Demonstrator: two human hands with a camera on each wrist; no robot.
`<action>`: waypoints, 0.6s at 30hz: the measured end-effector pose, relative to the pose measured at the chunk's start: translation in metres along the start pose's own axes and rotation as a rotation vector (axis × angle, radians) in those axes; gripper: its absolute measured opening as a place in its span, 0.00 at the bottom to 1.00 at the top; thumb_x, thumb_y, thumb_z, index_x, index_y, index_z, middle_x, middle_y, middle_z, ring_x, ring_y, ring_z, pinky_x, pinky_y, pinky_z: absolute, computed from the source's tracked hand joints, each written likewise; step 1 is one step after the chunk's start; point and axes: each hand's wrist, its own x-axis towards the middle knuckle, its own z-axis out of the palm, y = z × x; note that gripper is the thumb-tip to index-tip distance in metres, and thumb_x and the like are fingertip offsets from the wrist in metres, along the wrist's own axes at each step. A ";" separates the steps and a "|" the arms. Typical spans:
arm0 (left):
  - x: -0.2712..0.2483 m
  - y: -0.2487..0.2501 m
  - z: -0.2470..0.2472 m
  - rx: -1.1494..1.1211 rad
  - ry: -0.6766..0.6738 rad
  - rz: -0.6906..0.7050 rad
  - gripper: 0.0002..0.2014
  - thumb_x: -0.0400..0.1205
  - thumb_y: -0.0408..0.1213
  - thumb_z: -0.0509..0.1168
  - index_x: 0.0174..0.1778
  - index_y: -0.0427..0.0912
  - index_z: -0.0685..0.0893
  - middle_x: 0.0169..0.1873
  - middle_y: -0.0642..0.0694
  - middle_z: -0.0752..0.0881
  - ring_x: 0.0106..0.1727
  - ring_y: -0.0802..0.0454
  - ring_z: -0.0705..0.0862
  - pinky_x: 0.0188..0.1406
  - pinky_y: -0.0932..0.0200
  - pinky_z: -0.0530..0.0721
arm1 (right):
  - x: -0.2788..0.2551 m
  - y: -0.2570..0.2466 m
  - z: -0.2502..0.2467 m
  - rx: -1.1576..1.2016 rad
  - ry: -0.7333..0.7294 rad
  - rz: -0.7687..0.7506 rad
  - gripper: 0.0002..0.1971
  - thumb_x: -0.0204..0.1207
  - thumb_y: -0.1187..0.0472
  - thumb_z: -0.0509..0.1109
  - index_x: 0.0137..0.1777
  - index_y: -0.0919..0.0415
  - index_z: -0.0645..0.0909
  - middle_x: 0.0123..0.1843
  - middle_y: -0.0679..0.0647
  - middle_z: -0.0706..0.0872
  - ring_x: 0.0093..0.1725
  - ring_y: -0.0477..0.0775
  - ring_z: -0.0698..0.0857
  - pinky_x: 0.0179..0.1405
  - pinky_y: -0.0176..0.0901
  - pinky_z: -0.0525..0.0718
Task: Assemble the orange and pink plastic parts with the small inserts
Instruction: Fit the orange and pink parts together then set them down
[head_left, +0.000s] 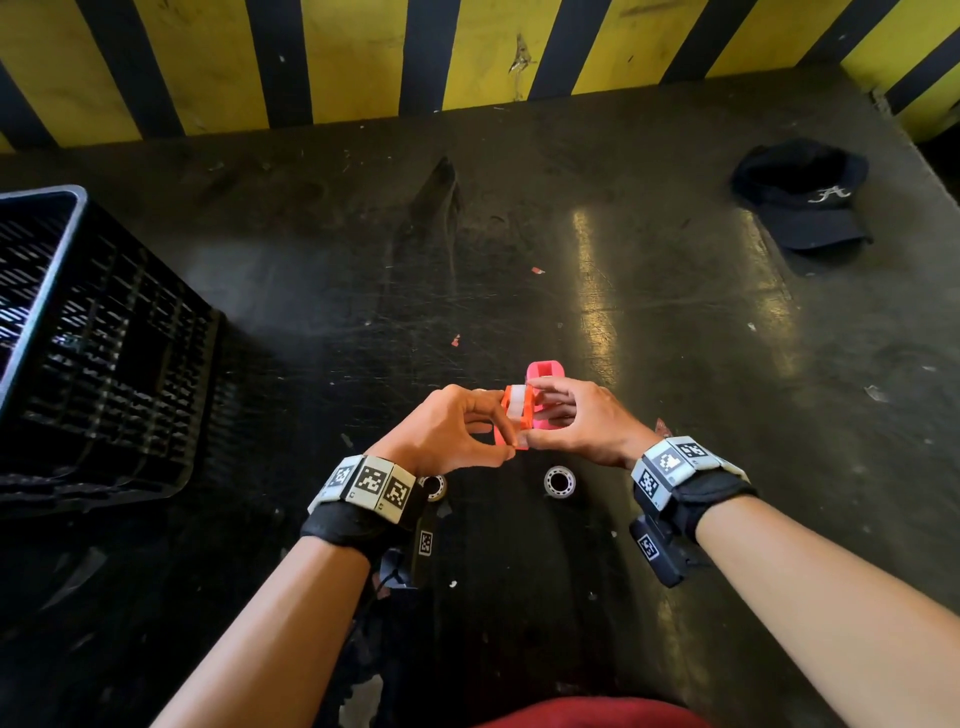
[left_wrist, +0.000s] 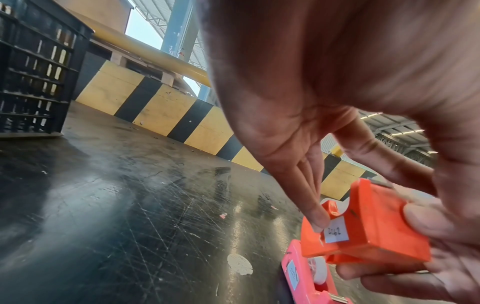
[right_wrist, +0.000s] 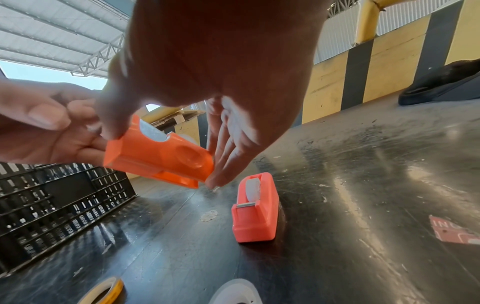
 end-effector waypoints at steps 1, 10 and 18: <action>-0.001 -0.001 0.000 -0.025 0.001 0.013 0.08 0.74 0.30 0.80 0.46 0.44 0.93 0.60 0.61 0.88 0.61 0.73 0.86 0.67 0.67 0.84 | -0.001 0.000 -0.001 0.011 -0.010 0.005 0.54 0.53 0.39 0.88 0.81 0.55 0.76 0.72 0.57 0.87 0.63 0.47 0.91 0.68 0.52 0.88; 0.001 -0.003 -0.004 -0.223 0.089 -0.064 0.15 0.82 0.43 0.73 0.61 0.51 0.78 0.63 0.42 0.91 0.62 0.48 0.92 0.68 0.38 0.88 | -0.004 0.000 -0.002 0.045 -0.062 0.030 0.61 0.45 0.27 0.88 0.81 0.50 0.77 0.72 0.50 0.87 0.69 0.46 0.88 0.74 0.59 0.83; 0.001 0.000 0.001 -0.073 0.102 -0.061 0.31 0.73 0.33 0.83 0.68 0.52 0.78 0.64 0.50 0.87 0.59 0.53 0.92 0.63 0.47 0.91 | -0.006 -0.003 -0.007 0.097 -0.092 0.057 0.62 0.42 0.32 0.91 0.81 0.53 0.77 0.72 0.51 0.88 0.67 0.50 0.89 0.74 0.62 0.83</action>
